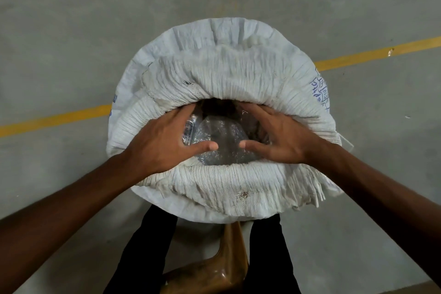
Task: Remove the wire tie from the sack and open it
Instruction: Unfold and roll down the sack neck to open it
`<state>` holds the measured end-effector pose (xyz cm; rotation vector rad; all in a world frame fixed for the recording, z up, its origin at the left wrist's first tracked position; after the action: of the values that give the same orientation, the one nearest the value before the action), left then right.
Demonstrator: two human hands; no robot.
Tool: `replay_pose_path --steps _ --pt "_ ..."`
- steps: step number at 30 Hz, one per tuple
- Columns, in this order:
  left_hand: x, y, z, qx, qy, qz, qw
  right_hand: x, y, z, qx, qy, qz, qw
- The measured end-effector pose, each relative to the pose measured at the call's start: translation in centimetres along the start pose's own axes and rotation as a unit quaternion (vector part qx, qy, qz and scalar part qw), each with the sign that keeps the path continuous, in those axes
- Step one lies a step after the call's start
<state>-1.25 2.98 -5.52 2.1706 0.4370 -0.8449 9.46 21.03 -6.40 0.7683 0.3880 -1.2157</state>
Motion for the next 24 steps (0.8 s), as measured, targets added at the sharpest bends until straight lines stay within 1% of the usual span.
replay_pose_path --steps 3,6,9,11,13,16,21,24 --pt "-0.9 -0.2 0.8 -0.025 0.041 -0.029 0.998 -0.6 -0.4 -0.5 0.022 -0.044 -0.024 0.998" --pt "-2.1 -0.9 1.3 -0.050 0.112 -0.062 0.991 -1.5 -1.0 -0.6 0.027 -0.088 -0.058 0.994" --pt "-3.4 -2.1 1.8 -0.079 0.192 -0.076 0.975 -3.0 -1.6 -0.4 0.027 -0.142 -0.114 0.983" --pt "-4.1 -2.8 2.0 -0.087 0.221 -0.085 0.967 -4.2 -2.2 -0.5 0.029 -0.163 -0.146 0.975" --pt "-5.0 -3.4 1.9 -0.078 0.217 -0.096 0.968 -5.6 -2.8 -0.4 0.025 -0.126 -0.161 0.978" --pt "-6.2 -4.0 2.0 -0.072 0.182 -0.113 0.974 -7.1 -3.7 -0.4 0.016 -0.097 -0.158 0.982" --pt "-7.6 -4.4 1.9 -0.072 0.085 -0.121 0.986 -7.9 -4.6 -2.2 0.033 -0.044 -0.106 0.993" --pt "-8.1 -4.3 1.7 -0.065 0.072 -0.121 0.988 -8.1 -4.7 -2.6 0.044 -0.048 -0.075 0.995"
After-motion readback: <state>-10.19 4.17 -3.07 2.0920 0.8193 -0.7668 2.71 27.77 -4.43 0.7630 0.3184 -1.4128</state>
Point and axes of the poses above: each hand's wrist, its own y-axis away from the middle knuckle, its own x-axis out of the palm, z = x × y, the point moved 9 cm from there along -y, towards the middle knuckle, and after that the axes turned 5 degrees about -x, right-handed, at the moved point
